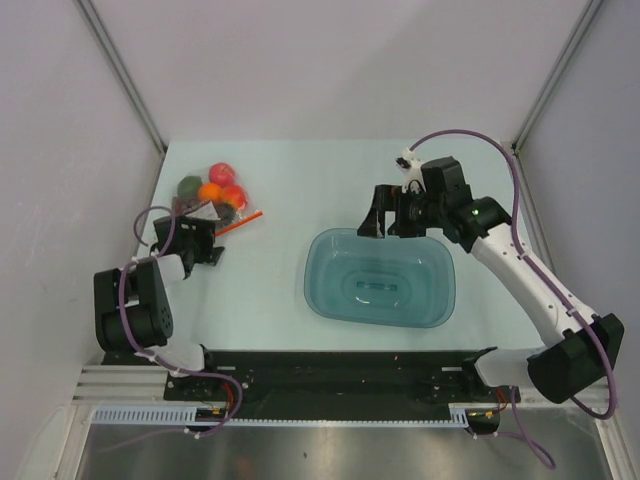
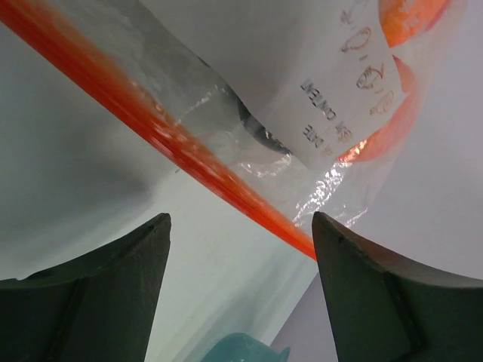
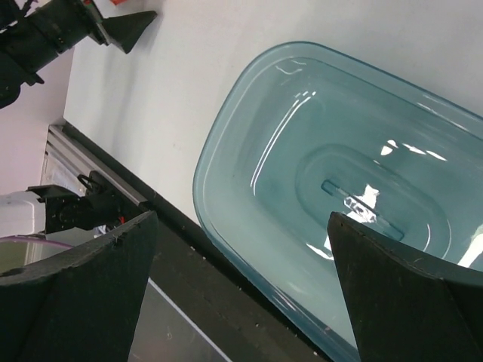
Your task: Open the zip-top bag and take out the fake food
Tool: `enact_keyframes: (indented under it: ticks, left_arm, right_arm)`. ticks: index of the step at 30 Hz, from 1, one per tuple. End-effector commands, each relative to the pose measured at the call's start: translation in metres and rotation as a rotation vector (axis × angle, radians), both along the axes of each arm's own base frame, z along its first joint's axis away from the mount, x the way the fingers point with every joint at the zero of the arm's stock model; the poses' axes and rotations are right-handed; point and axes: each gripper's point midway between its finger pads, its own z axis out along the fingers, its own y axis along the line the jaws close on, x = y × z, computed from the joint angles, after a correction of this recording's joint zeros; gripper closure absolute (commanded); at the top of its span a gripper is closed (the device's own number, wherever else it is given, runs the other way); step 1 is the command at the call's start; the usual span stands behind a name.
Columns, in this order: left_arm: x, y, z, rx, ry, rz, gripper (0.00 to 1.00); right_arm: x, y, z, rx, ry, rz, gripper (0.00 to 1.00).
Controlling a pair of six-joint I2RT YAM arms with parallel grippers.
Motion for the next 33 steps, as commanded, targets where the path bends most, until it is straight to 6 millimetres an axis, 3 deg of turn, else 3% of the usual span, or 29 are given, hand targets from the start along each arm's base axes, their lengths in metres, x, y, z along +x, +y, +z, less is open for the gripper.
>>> enact_keyframes:
  ticks: [1, 4, 8, 10, 11, 12, 14, 15, 17, 18, 21, 23, 24, 25, 26, 27, 28, 31, 33]
  left_arm:
    - [0.016, 0.006, -0.005, -0.062, -0.033, 0.093, 0.23]
    - [0.025, 0.003, -0.010, -0.082, -0.036, 0.084, 0.32]
    - [0.027, 0.002, -0.013, -0.088, -0.035, 0.078, 0.55]
    - [0.031, 0.005, -0.009, -0.075, -0.038, 0.075, 0.58]
    - [0.032, 0.005, -0.009, -0.061, -0.036, 0.055, 0.67]
    - [0.039, 0.006, -0.003, -0.052, -0.050, 0.042, 0.72]
    - [0.040, 0.003, -0.001, -0.036, -0.044, 0.000, 0.97]
    - [0.045, 0.003, 0.006, -0.033, -0.056, -0.013, 1.00]
    - [0.044, -0.003, 0.011, -0.040, -0.052, -0.052, 1.00]
    - [0.043, -0.006, 0.019, -0.041, -0.067, -0.064, 1.00]
    - [0.033, -0.012, 0.026, -0.047, -0.053, -0.086, 1.00]
    - [0.025, -0.017, 0.032, -0.039, -0.035, -0.115, 1.00]
    - [0.022, -0.021, 0.034, -0.035, -0.031, -0.133, 1.00]
    - [0.016, -0.025, 0.034, -0.024, -0.010, -0.164, 1.00]
    - [0.014, -0.027, 0.038, -0.015, -0.009, -0.179, 1.00]
    - [0.011, -0.032, 0.039, -0.005, -0.007, -0.198, 1.00]
    - [0.005, -0.036, 0.041, 0.002, 0.008, -0.212, 1.00]
    - [-0.004, -0.045, 0.042, -0.012, 0.005, -0.228, 1.00]
    - [-0.009, -0.051, 0.045, -0.010, 0.003, -0.247, 1.00]
  right_arm:
    - [0.014, 0.018, 0.004, -0.001, -0.074, 0.004, 0.00]
    - [0.019, 0.030, -0.001, -0.012, -0.103, 0.025, 0.00]
    - [0.035, 0.053, -0.016, -0.029, -0.141, 0.046, 0.00]
    - [0.039, 0.066, -0.023, -0.034, -0.156, 0.061, 0.00]
    - [0.045, 0.074, -0.019, -0.017, -0.182, 0.067, 0.00]
    - [0.051, 0.082, -0.030, -0.028, -0.172, 0.071, 0.00]
    - [0.057, 0.102, -0.027, -0.019, -0.210, 0.081, 0.00]
    - [0.064, 0.108, -0.039, -0.039, -0.200, 0.061, 0.00]
    - [0.075, 0.130, -0.031, -0.029, -0.237, 0.042, 0.00]
    - [0.083, 0.141, -0.046, -0.043, -0.217, 0.045, 0.00]
    - [0.107, 0.172, -0.050, 0.004, -0.171, -0.015, 0.00]
    - [0.116, 0.190, -0.048, 0.047, -0.152, -0.029, 0.00]
    - [0.124, 0.198, -0.036, 0.082, -0.164, -0.043, 0.00]
    - [0.130, 0.211, -0.050, 0.108, -0.120, -0.049, 0.00]
    - [0.128, 0.222, -0.051, 0.139, -0.092, -0.021, 0.00]
    - [0.133, 0.233, -0.036, 0.183, -0.097, -0.017, 0.00]
    - [0.137, 0.240, -0.063, 0.169, -0.033, -0.027, 0.00]
    - [0.133, 0.267, -0.073, 0.223, 0.041, 0.026, 0.00]
    - [0.133, 0.274, -0.084, 0.241, 0.106, 0.004, 0.00]
